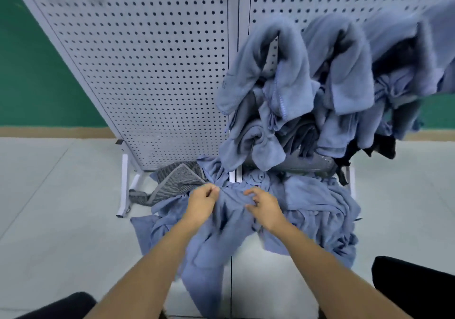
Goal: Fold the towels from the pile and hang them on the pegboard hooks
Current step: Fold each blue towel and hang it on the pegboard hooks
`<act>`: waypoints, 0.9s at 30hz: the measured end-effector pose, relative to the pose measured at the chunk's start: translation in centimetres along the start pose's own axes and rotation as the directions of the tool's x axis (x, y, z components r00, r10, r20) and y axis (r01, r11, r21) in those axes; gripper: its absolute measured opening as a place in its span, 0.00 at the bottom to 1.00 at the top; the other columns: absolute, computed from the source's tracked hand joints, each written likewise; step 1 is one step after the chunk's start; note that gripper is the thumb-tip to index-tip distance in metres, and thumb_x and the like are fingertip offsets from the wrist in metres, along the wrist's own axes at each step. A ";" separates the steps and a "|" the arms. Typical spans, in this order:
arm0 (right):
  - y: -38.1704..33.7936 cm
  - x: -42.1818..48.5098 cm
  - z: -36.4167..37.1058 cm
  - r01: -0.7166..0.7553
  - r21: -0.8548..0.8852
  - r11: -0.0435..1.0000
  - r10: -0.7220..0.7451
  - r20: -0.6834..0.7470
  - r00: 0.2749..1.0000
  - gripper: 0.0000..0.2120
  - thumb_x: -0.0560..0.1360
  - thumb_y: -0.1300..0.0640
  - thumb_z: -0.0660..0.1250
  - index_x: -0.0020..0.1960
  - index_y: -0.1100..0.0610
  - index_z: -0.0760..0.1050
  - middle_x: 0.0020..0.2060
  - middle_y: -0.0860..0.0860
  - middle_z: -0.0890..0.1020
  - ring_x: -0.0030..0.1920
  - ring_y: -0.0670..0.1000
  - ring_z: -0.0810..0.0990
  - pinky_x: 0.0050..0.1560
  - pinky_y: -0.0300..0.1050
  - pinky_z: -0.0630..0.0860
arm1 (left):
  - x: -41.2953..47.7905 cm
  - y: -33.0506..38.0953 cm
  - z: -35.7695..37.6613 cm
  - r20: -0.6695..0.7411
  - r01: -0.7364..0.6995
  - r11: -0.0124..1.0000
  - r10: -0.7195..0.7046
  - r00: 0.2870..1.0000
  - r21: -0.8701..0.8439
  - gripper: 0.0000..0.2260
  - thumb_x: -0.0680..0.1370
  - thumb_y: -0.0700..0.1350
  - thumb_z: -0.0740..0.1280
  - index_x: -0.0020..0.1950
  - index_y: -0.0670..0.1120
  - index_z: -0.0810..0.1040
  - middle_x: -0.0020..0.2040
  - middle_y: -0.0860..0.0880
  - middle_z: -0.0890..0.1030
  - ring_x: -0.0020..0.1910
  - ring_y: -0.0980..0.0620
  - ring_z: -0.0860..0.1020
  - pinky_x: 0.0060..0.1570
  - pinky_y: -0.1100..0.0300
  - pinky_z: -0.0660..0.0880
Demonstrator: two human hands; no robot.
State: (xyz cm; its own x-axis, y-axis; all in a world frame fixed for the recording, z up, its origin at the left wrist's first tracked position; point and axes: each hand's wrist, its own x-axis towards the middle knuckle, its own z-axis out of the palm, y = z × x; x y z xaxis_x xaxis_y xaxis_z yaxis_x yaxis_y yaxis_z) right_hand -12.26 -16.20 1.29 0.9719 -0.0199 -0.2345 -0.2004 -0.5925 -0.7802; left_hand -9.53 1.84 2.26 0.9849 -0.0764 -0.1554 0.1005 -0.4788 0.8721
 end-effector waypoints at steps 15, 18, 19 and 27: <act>-18.5 -7.1 -17.9 0.440 -0.157 0.884 -0.465 -0.216 0.858 0.07 0.72 0.59 0.73 0.45 0.58 0.75 0.34 0.46 0.77 0.35 0.45 0.73 0.35 0.30 0.69 | -5.4 22.6 -9.8 0.418 -0.125 0.890 -0.078 0.905 0.438 0.28 0.64 0.62 0.76 0.56 0.47 0.75 0.52 0.49 0.80 0.51 0.52 0.78 0.48 0.58 0.76; -19.1 -7.5 -17.5 0.449 -0.027 0.893 -0.443 -0.227 0.867 0.05 0.73 0.63 0.71 0.45 0.58 0.75 0.32 0.44 0.75 0.28 0.40 0.71 0.34 0.28 0.69 | -5.2 22.3 -8.7 0.488 0.004 1.000 0.005 0.873 -0.018 0.26 0.68 0.53 0.75 0.63 0.50 0.75 0.58 0.44 0.81 0.56 0.47 0.80 0.58 0.50 0.76; -19.0 -7.5 -17.2 0.443 0.029 0.896 -0.425 -0.226 0.876 0.04 0.74 0.65 0.70 0.46 0.59 0.76 0.33 0.44 0.76 0.27 0.39 0.71 0.33 0.28 0.70 | -5.4 22.5 -8.3 0.504 0.073 0.978 0.037 0.863 -0.195 0.23 0.70 0.48 0.74 0.64 0.49 0.75 0.58 0.43 0.81 0.57 0.46 0.80 0.60 0.49 0.76; -18.9 -7.1 -16.7 0.440 0.259 0.860 -0.391 -0.220 0.894 0.08 0.75 0.68 0.67 0.52 0.60 0.76 0.38 0.49 0.78 0.33 0.41 0.77 0.40 0.33 0.77 | -5.7 21.8 -7.4 0.562 0.260 0.947 -0.113 0.819 -0.187 0.17 0.73 0.47 0.72 0.60 0.43 0.78 0.53 0.44 0.83 0.51 0.49 0.81 0.54 0.55 0.77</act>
State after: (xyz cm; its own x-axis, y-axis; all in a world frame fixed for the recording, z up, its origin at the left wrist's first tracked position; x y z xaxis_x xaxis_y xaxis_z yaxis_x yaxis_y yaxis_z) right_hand -13.29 -18.27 27.36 0.9741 0.0370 0.2231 0.2235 -0.3094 -0.9243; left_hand -11.89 -1.71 25.59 0.7162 -0.4999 -0.4870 0.3772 -0.3098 0.8728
